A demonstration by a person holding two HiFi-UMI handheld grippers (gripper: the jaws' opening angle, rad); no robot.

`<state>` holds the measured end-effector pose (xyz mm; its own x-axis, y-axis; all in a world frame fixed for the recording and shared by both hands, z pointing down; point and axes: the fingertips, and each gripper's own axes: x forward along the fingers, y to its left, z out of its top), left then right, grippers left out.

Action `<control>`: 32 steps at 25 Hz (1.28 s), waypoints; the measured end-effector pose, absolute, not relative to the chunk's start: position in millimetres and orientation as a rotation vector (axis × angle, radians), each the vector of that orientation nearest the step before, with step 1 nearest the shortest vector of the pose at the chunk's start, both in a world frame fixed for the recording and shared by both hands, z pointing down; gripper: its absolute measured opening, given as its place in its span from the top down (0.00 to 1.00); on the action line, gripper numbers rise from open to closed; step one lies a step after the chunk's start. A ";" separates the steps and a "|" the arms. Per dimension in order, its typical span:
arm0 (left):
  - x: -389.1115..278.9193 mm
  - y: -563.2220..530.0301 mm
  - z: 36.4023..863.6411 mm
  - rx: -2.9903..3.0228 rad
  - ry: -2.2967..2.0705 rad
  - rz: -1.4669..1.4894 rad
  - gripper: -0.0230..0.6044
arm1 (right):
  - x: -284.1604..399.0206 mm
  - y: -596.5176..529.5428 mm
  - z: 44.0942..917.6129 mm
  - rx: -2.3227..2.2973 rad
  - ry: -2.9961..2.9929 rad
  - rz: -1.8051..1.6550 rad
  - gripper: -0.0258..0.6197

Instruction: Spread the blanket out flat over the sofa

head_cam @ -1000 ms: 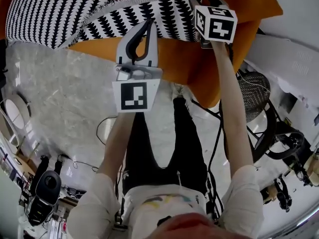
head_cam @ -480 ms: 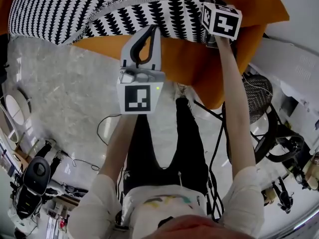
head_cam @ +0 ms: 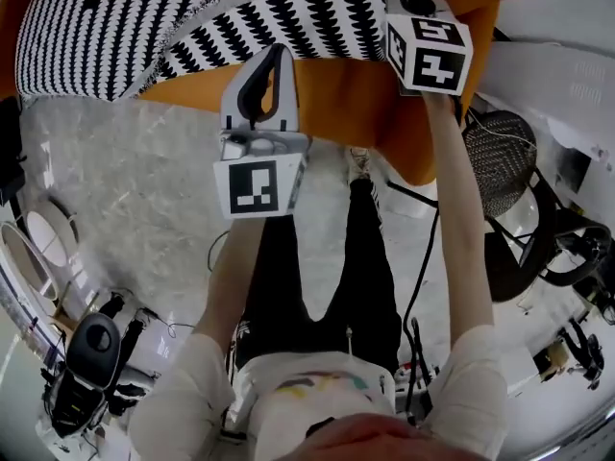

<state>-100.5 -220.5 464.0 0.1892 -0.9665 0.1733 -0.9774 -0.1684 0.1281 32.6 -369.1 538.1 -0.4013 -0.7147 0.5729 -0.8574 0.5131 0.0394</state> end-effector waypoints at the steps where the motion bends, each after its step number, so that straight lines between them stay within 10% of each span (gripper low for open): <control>1: -96.2 -219.2 464.6 2.261 -1.856 0.073 0.94 | 40.2 -360.0 530.4 1.297 -2.239 0.352 0.94; 32: 5.5 -98.0 470.2 2.393 -1.746 0.190 0.94 | 141.3 -70.9 565.6 1.336 -2.233 0.425 0.94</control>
<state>5.5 -98.0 470.2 0.3049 -0.9303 0.2039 -0.9524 -0.2981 0.0638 141.3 -70.9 565.6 -0.3938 -0.7270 0.5625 -0.8828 0.4696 -0.0112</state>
